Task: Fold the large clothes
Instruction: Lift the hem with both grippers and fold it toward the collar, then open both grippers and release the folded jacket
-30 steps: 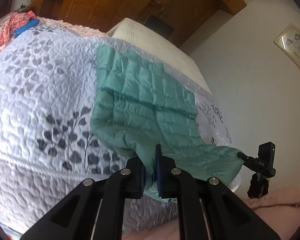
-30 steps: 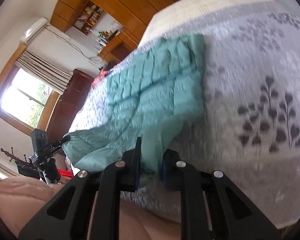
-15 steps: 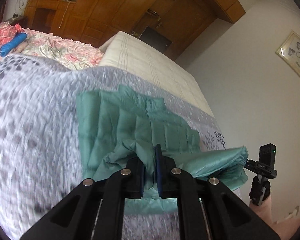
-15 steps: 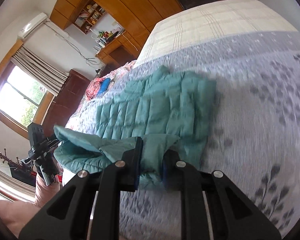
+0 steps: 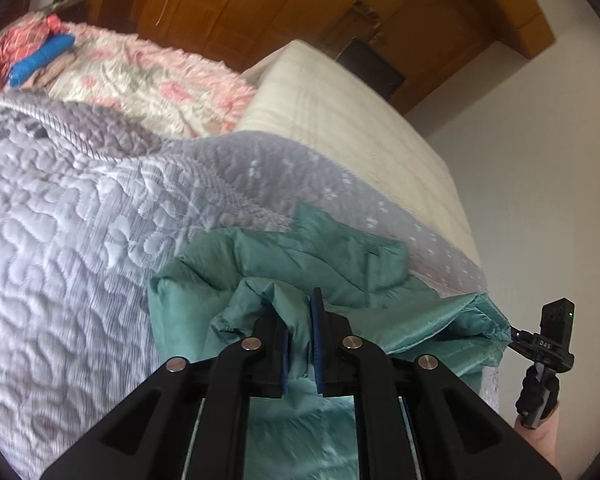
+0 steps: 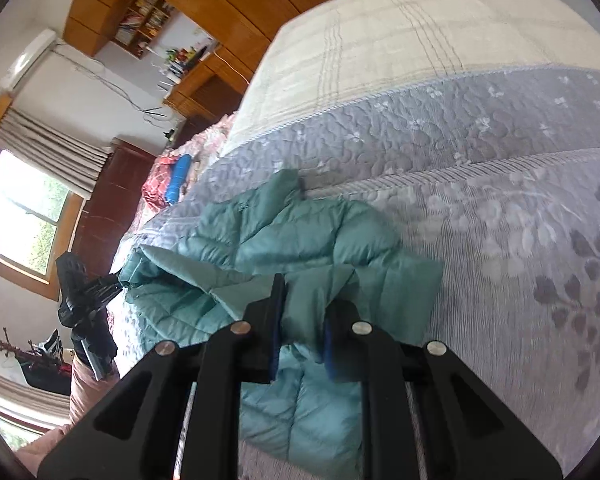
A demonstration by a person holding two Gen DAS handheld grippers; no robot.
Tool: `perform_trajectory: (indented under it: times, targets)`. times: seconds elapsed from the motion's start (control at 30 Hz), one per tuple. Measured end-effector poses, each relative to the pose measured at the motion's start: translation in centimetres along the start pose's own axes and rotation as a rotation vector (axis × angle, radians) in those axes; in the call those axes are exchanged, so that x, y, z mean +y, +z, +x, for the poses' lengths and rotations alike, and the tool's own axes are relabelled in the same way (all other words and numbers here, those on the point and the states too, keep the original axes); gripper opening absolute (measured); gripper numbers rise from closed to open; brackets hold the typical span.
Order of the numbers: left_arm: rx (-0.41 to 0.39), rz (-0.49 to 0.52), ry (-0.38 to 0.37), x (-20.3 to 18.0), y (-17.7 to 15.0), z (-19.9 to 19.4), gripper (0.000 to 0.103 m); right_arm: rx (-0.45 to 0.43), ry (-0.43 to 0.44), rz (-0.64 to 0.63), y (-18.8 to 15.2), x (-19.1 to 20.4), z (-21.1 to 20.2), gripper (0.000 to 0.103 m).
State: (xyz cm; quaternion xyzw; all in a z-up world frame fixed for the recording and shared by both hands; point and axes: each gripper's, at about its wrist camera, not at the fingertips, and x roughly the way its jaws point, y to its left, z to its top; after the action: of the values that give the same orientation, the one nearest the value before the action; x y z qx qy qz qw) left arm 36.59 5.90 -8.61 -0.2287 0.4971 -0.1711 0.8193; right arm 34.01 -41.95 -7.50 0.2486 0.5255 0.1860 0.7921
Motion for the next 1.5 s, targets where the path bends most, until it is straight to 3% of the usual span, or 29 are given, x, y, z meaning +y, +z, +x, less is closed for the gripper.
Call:
perform_trajectory:
  times: [0.3,0.43,0.57,0.67,0.93,1.07,1.13,1.17,1.2,1.27,1.33,1.5]
  targets:
    - [0.047,-0.063,0.009,2.6,1.8,4.2,0.013,0.042,0.012,0.072,2.8,-2.7,4.0,0.015]
    - [0.072,-0.096,-0.019,3.2,2.6,4.8,0.018,0.05,0.036,0.104,3.2,-3.3,4.2,0.025]
    - [0.054,-0.203,-0.13,4.7,3.3,3.0,0.047,-0.021,0.027,0.116,2.9,-4.0,1.9,0.067]
    - [0.009,-0.204,-0.123,5.2,3.2,0.9,0.059,-0.034,0.051,0.123,2.0,-4.5,0.5,0.066]
    - [0.069,-0.042,0.07,4.2,-1.8,-0.8,0.063,0.002,0.028,0.072,-4.4,-3.3,-0.8,0.066]
    - [0.088,-0.019,0.056,3.4,-5.6,-1.4,0.062,0.026,0.015,0.056,-8.3,-2.3,-0.5,0.066]
    - [0.084,-0.016,0.065,3.0,-6.9,-1.7,0.054,0.042,0.001,0.051,-9.8,-1.9,-0.1,0.057]
    - [0.078,-0.012,0.069,2.8,-7.3,-1.8,0.039,0.055,-0.015,0.051,-10.5,-1.7,0.3,0.047]
    - [0.069,-0.003,0.093,2.5,-7.9,-1.8,0.034,0.062,-0.019,0.049,-10.9,-1.5,0.4,0.03]
    - [0.048,0.023,0.122,2.0,-8.4,-2.1,0.019,0.053,-0.014,0.052,-11.5,-1.2,0.5,0.017]
    - [0.035,0.025,0.121,1.9,-8.7,-2.3,0.012,0.037,-0.019,0.083,-11.9,-1.5,0.4,0.012]
    - [0.041,0.012,0.127,2.7,-9.5,-1.0,0.012,0.05,-0.025,0.162,-12.9,-3.3,1.8,0.011]
